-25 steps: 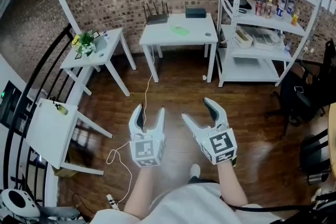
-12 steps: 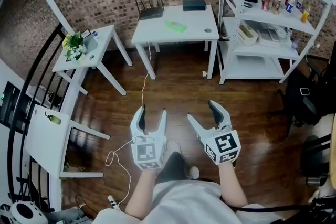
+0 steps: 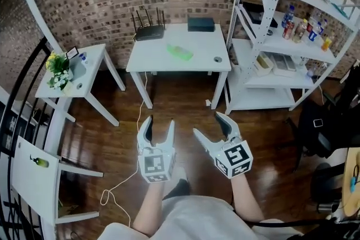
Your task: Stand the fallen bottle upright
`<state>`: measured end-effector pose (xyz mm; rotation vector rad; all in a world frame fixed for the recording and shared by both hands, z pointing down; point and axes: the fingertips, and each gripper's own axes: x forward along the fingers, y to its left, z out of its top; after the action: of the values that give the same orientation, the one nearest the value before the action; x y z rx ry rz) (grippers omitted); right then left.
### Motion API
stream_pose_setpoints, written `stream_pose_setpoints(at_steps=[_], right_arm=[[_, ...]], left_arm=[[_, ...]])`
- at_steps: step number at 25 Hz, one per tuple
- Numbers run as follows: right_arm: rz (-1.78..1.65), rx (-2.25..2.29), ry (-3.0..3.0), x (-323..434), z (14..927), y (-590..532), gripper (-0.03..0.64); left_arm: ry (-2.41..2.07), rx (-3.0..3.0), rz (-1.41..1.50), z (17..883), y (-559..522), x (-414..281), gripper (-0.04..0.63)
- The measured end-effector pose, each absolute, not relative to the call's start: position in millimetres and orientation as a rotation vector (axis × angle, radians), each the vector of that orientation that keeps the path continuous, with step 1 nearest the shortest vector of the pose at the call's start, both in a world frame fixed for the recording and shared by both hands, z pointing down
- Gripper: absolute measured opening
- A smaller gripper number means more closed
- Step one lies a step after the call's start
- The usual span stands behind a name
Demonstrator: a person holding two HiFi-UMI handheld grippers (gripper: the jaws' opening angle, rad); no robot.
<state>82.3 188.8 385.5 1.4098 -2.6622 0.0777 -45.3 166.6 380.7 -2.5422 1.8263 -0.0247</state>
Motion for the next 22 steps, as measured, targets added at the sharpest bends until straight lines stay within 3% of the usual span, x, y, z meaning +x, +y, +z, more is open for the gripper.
stream_pose_setpoints(at_steps=[8, 13, 22], right_arm=[[0.264, 1.373, -2.713, 53.3, 384.3, 55.4, 0.319], [0.420, 1.374, -2.695, 68.0, 406.9, -17.7, 0.319], [0.262, 1.249, -2.720, 87.6, 406.4, -190.4, 0.319]], left_arm=[[1.776, -2.621, 0.027, 364.7, 35.5, -76.3, 0.244], [1.822, -2.606, -0.090, 388.0, -25.9, -77.4, 0.235], [1.891, -2.604, -0.179, 402.1, -175.3, -48.9, 0.233]])
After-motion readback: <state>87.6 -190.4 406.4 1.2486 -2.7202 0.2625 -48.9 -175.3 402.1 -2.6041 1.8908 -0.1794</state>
